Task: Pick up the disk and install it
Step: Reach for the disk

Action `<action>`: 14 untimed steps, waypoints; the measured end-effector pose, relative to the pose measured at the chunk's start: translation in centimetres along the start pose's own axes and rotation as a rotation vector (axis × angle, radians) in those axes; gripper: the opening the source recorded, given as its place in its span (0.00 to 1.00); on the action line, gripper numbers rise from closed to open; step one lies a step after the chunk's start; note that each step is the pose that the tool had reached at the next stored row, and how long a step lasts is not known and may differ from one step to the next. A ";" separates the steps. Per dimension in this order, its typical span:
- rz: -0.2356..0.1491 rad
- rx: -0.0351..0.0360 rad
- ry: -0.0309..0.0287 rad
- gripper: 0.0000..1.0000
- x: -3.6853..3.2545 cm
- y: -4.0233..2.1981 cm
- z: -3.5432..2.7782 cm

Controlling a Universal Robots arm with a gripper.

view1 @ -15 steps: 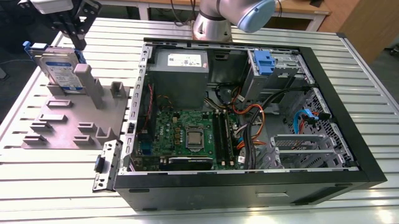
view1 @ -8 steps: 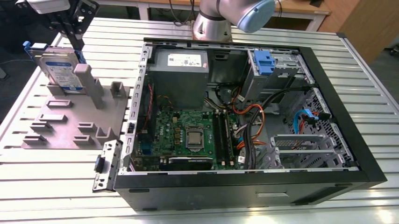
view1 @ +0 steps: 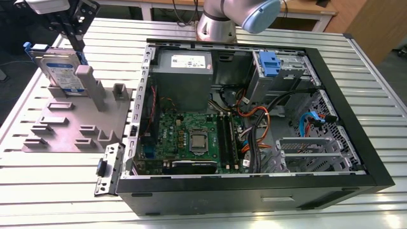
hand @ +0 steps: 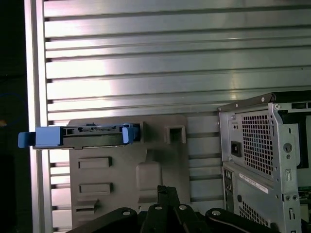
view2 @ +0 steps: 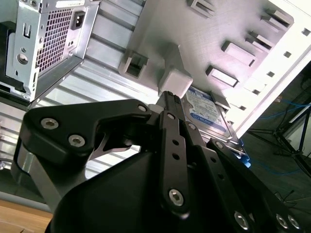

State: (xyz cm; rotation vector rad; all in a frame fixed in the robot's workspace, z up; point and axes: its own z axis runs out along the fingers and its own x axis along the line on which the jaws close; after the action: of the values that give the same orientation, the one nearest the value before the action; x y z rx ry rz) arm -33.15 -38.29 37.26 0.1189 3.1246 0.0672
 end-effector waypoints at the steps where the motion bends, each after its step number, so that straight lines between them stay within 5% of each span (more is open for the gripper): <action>1: 0.000 0.0000 0.0001 0.11 0.03 0.00 0.00; 14: 0.000 0.0000 0.0008 0.11 0.49 -0.03 0.02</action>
State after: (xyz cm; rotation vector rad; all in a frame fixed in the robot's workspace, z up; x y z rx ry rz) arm -33.64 -38.29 37.23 0.1189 3.1254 0.0672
